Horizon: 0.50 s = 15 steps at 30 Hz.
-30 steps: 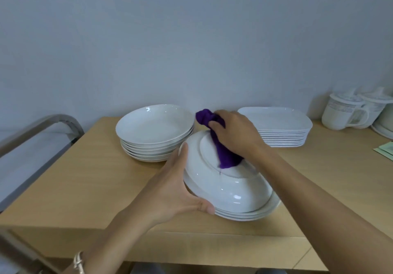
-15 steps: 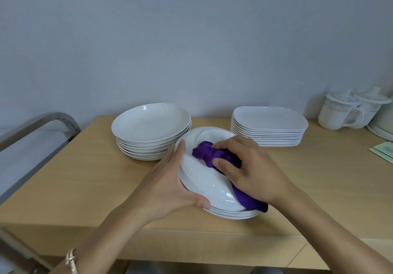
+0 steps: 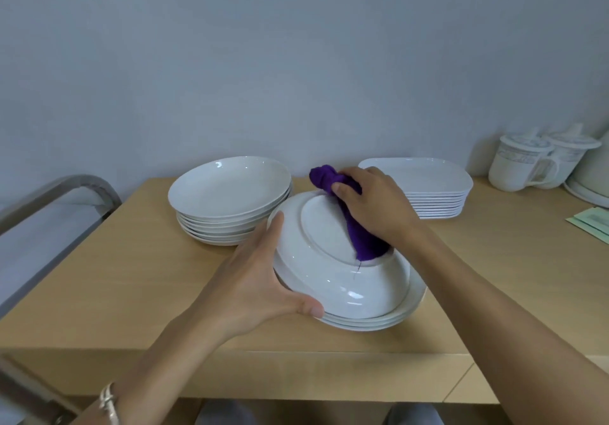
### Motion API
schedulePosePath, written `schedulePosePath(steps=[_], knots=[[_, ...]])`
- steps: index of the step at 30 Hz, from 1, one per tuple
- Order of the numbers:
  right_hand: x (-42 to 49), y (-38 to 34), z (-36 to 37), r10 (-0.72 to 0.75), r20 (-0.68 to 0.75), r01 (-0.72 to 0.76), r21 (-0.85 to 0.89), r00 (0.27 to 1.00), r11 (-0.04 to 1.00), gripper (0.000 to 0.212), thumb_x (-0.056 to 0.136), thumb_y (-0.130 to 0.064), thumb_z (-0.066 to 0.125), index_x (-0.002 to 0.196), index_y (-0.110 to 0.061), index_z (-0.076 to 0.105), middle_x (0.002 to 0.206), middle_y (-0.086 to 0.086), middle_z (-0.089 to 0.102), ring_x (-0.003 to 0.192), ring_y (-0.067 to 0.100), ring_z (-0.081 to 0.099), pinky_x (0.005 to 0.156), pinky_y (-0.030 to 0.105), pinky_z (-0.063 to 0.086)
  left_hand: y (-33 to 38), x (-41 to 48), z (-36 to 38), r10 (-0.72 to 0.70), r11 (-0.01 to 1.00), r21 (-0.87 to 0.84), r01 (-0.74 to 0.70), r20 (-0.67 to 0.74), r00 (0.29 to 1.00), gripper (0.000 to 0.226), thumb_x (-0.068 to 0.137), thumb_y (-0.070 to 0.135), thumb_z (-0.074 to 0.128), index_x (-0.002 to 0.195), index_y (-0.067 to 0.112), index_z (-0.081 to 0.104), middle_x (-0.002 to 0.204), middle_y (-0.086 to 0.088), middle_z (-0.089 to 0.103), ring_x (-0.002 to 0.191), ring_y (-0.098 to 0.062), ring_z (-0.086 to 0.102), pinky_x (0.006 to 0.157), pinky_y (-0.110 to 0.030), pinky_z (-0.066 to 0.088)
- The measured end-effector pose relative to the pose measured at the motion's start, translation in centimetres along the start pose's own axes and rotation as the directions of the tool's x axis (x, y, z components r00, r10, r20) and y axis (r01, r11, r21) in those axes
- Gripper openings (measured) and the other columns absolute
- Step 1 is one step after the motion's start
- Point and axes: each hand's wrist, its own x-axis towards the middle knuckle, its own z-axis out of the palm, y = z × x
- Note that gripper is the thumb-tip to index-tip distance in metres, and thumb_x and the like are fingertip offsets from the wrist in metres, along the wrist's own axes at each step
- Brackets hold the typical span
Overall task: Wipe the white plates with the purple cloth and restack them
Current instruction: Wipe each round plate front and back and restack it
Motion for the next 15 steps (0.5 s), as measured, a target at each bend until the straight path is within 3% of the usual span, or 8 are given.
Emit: schedulePosePath(steps=[5, 8, 12, 15], knots=[[-0.8, 2.1, -1.6, 0.163, 0.056, -0.171, 0.234, 0.985, 0.957, 0.030, 0.099, -0.037, 0.042, 0.116, -0.022, 0.062, 0.099, -0.001, 0.062, 0.090, 0.018, 0.052, 0.075, 0.026, 0.034, 0.4, -0.3, 0.0, -0.009, 0.999, -0.033, 0.009, 0.012, 1.000, 0.146, 0.037, 0.066, 0.084, 0.157, 0.038, 0.005, 0.159, 0.027, 0.013, 0.145, 0.004, 0.014, 0.115, -0.024, 0.025], [-2.7, 2.9, -1.6, 0.152, 0.009, -0.149, 0.270, 0.988, 0.951, 0.026, 0.099, -0.036, 0.042, 0.112, -0.026, 0.062, 0.094, -0.007, 0.063, 0.091, 0.016, 0.055, 0.074, 0.026, 0.035, 0.5, -0.4, 0.0, -0.025, 0.999, -0.036, 0.026, 0.018, 1.000, 0.144, 0.043, 0.059, 0.089, 0.156, 0.038, 0.003, 0.155, 0.030, 0.011, 0.143, 0.007, 0.013, 0.111, -0.021, 0.023], [-5.3, 3.2, -1.5, 0.146, -0.076, -0.115, 0.313, 0.986, 0.943, 0.023, 0.099, -0.033, 0.043, 0.111, -0.028, 0.060, 0.098, -0.011, 0.064, 0.093, 0.013, 0.057, 0.077, 0.028, 0.038, 0.4, -0.3, 0.0, -0.035, 0.999, -0.029, 0.036, 0.021, 0.999, 0.150, 0.032, 0.072, 0.077, 0.157, 0.037, 0.002, 0.160, 0.027, 0.010, 0.147, 0.002, 0.013, 0.117, -0.027, 0.024], [-7.4, 2.9, -1.2, 0.121, -0.138, -0.076, 0.294, 0.983, 0.953, 0.024, 0.097, -0.035, 0.044, 0.117, -0.030, 0.057, 0.105, -0.011, 0.064, 0.099, 0.013, 0.056, 0.081, 0.032, 0.041, 0.5, -0.4, 0.0, -0.028, 0.999, -0.040, 0.029, 0.016, 0.999, 0.147, 0.038, 0.065, 0.085, 0.156, 0.038, 0.003, 0.157, 0.030, 0.009, 0.145, 0.006, 0.012, 0.116, -0.026, 0.023]])
